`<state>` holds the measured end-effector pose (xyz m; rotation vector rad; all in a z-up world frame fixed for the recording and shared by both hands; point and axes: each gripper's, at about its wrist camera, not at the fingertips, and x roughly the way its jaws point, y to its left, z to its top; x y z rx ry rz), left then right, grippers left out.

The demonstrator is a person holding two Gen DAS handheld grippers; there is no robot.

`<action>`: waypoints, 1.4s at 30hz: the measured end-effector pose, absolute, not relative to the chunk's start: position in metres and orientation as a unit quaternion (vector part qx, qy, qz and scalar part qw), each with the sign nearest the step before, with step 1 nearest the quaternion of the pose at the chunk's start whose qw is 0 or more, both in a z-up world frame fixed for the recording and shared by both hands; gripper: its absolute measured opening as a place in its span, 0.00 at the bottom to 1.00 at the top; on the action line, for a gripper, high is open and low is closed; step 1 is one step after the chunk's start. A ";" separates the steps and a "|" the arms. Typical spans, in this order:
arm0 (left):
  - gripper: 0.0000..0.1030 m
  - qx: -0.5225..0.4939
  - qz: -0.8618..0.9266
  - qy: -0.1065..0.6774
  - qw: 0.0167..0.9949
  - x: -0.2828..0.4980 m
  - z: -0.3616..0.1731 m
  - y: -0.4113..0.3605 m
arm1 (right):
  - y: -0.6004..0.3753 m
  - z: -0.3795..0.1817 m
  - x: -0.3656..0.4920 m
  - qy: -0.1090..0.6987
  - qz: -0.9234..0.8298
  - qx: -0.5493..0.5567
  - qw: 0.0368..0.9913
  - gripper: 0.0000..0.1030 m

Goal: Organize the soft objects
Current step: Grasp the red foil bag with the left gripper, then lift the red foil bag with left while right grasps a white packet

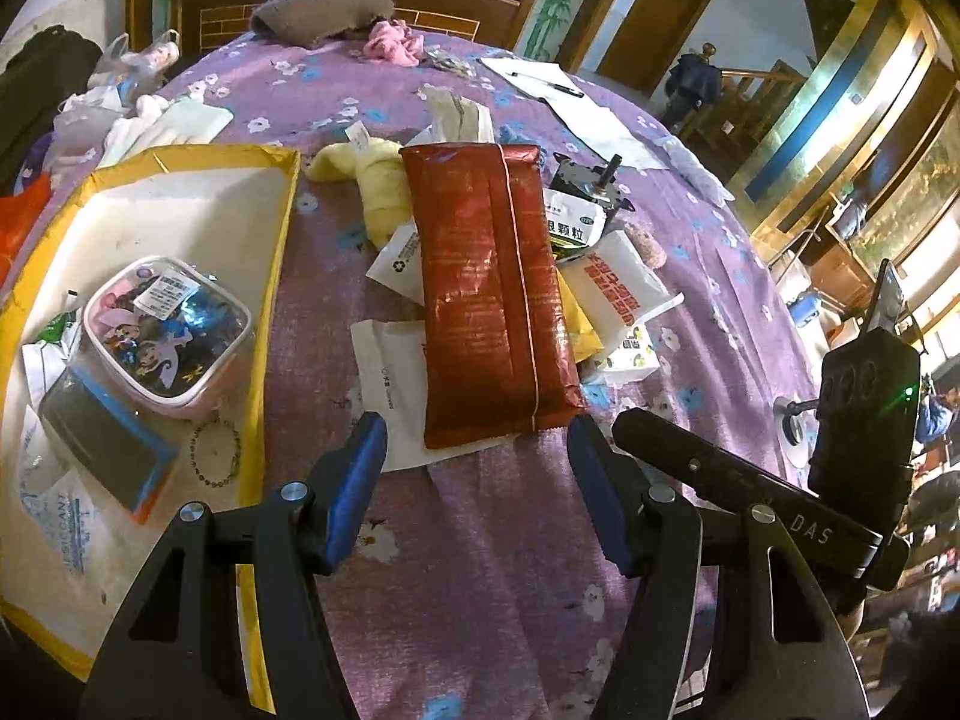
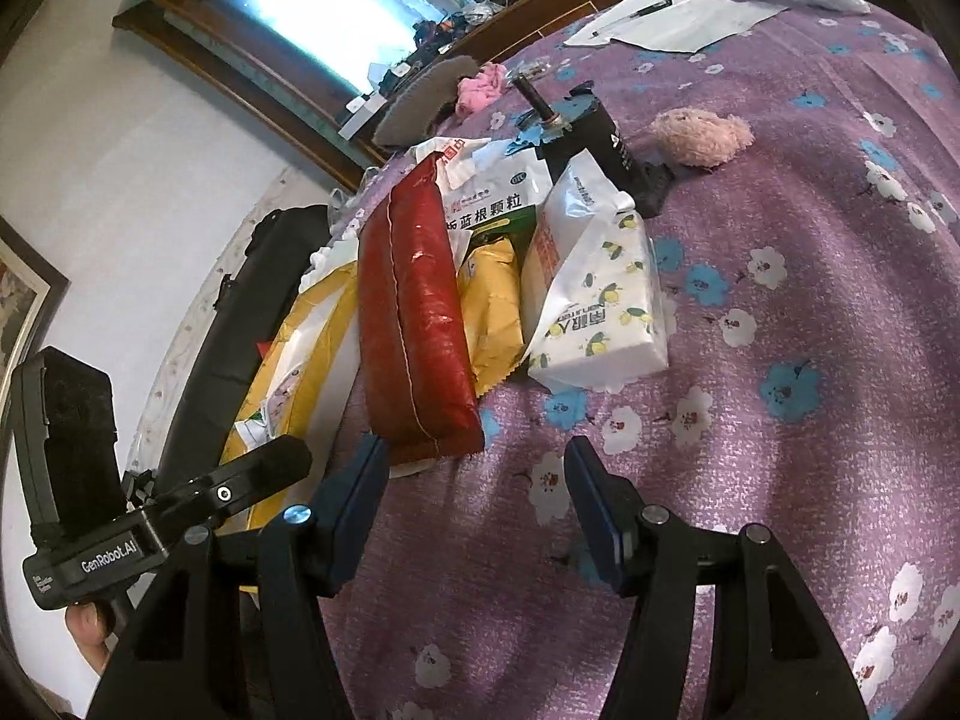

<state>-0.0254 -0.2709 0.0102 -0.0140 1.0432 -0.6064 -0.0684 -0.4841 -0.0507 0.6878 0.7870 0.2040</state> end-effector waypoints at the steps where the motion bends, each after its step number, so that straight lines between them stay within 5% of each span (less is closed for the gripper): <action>1: 0.61 -0.006 -0.288 0.490 0.823 -0.024 0.010 -0.273 | -0.485 -0.050 -0.069 0.371 0.097 0.330 0.862 0.59; 17: 0.61 -0.013 -0.280 0.538 0.795 0.030 -0.018 -0.312 | -0.547 -0.013 -0.028 0.342 0.031 0.326 0.881 0.59; 31: 0.61 -0.025 -0.280 0.537 0.795 0.023 -0.018 -0.321 | -0.536 -0.043 -0.002 0.377 0.037 0.298 0.876 0.58; 37: 0.66 -0.016 -0.276 0.533 0.799 0.027 -0.021 -0.330 | -0.535 -0.044 0.001 0.376 0.031 0.295 0.878 0.43; 42: 0.66 -0.032 -0.268 0.532 0.803 0.032 -0.016 -0.334 | -0.540 -0.043 -0.002 0.364 0.034 0.310 0.878 0.42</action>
